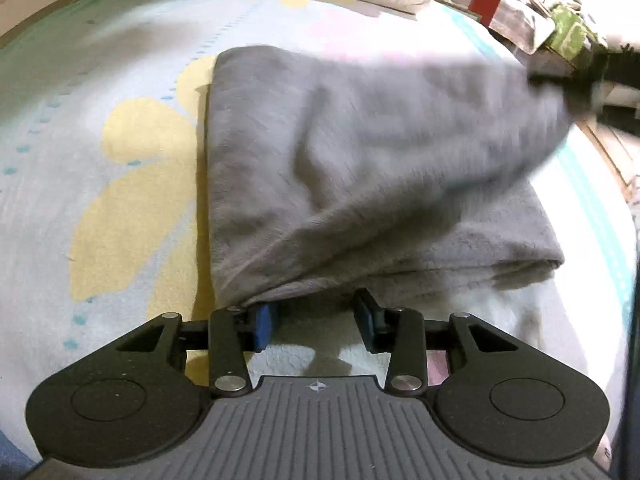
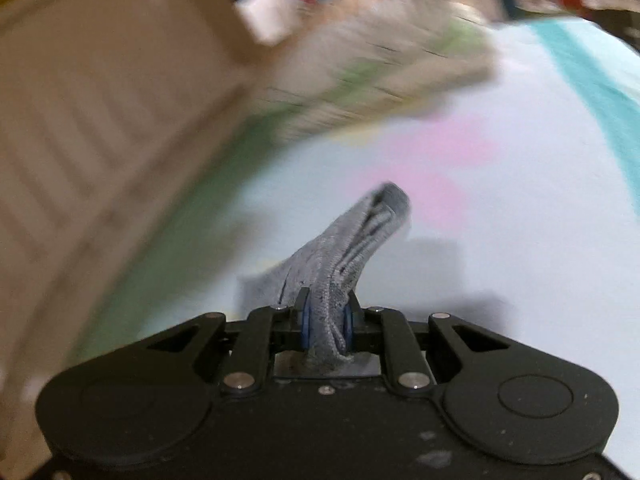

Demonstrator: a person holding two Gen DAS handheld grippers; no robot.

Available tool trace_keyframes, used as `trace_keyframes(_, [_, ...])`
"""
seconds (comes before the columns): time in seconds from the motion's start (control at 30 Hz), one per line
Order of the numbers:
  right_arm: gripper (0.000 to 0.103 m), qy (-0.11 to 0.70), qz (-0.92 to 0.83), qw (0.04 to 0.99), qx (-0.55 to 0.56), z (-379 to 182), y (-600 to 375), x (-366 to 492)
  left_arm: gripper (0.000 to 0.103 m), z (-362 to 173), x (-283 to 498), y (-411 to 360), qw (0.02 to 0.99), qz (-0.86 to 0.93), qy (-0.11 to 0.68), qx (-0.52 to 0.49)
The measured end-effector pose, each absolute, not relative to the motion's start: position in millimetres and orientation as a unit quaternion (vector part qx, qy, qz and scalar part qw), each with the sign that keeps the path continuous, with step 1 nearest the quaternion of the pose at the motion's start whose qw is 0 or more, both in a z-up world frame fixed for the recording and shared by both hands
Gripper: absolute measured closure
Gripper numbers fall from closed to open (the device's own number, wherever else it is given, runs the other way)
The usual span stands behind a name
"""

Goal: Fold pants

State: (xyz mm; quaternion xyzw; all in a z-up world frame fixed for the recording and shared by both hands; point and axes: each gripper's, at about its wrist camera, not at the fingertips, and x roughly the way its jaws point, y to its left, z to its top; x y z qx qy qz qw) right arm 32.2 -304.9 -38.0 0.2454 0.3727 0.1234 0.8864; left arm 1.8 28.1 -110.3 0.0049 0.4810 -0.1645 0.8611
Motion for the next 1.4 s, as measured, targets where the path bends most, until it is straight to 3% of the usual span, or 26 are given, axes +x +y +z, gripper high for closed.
trace_keyframes(0.23, [0.087, 0.447, 0.054, 0.866, 0.217, -119.2, -313.4, 26.6, 0.063, -104.3, -2.7, 33.5, 0.843, -0.181, 0.506, 0.001])
trace_keyframes(0.33, [0.087, 0.441, 0.052, 0.872, 0.206, -121.6, -307.7, 30.2, 0.063, -97.8, -12.2, 39.4, 0.826, -0.22, 0.519, -0.012])
trace_keyframes(0.53, [0.086, 0.441, 0.06, 0.871, 0.207, -123.4, -324.1, 12.7, 0.062, -60.9, -8.0, 52.0, 0.872, -0.21, 0.441, -0.02])
trace_keyframes(0.67, [0.086, 0.439, 0.054, 0.872, 0.211, -124.5, -316.7, 7.8, 0.061, -64.7, 22.6, 51.0, 0.884, -0.177, 0.432, -0.028])
trace_keyframes(0.93, [0.09, 0.396, 0.046, 0.903, 0.162, -92.6, -310.2, -4.5, 0.058, -96.8, 20.6, 36.0, 0.854, -0.185, 0.486, 0.022])
trace_keyframes(1.07, [0.09, 0.416, 0.039, 0.893, 0.168, -102.4, -315.6, -5.0, 0.057, -101.6, 19.1, 43.5, 0.848, -0.184, 0.497, 0.006])
trace_keyframes(1.4, [0.078, 0.439, 0.037, 0.87, 0.22, -116.9, -328.0, -1.9, 0.051, -98.0, 12.5, 39.5, 0.842, -0.206, 0.498, 0.027])
